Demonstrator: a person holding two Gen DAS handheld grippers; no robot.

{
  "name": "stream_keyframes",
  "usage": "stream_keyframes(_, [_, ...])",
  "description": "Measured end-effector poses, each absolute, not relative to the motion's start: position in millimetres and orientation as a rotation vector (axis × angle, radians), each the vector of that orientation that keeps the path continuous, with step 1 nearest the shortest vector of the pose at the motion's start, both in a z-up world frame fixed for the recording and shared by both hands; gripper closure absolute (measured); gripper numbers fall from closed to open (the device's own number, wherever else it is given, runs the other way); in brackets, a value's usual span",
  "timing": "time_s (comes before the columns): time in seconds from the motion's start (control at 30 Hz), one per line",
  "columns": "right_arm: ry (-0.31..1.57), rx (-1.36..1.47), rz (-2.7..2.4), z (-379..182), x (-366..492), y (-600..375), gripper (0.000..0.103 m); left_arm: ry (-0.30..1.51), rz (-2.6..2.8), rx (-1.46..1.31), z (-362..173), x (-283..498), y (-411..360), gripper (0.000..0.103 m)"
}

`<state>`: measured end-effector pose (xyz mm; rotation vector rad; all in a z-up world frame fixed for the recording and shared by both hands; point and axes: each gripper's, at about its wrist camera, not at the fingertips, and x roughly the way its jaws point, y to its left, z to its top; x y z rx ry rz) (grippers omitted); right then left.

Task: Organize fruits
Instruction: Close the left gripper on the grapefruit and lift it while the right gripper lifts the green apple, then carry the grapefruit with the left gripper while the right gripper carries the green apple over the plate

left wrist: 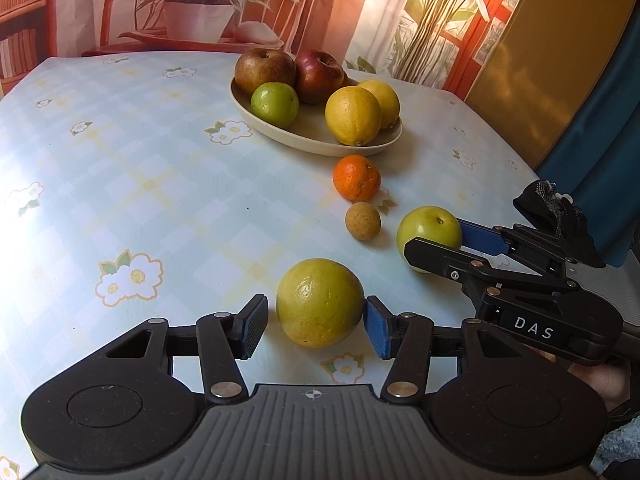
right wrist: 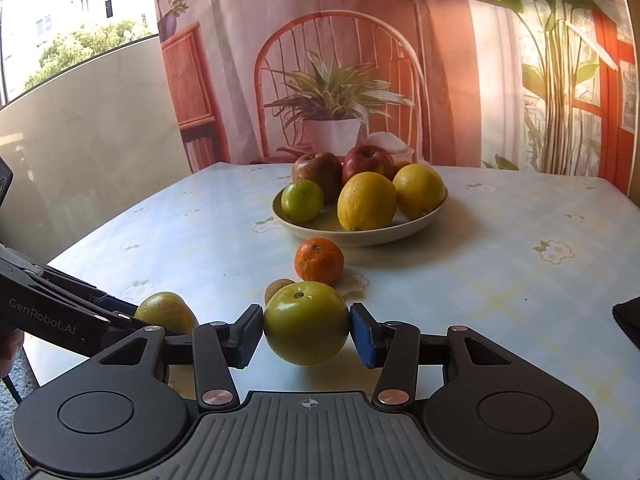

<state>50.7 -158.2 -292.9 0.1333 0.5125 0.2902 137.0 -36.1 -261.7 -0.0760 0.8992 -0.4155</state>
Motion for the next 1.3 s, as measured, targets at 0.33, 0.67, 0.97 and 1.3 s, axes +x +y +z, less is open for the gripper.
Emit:
stream_keyframes(0.33, [0.516,0.133,0.293,-293.5,51.3,-157.3,0.059,0.883,-0.406,-0.082,-262.4,135.4,-35.0,0.049])
stream_keyframes(0.67, [0.515,0.133,0.292,-293.4,51.5,-157.0,0.059,0.869,-0.39,-0.082,-261.5,135.3,-33.8,0.055])
stream_keyframes(0.97, [0.513,0.132,0.293,-293.0,51.2,-156.8,0.059,0.835,-0.366,-0.085,-256.7,135.4,-29.7,0.055])
stream_keyframes(1.3, [0.485,0.157,0.3,-275.5,55.3,-165.8,0.059,0.724,-0.359,-0.006,-224.4,143.3,-30.3,0.055])
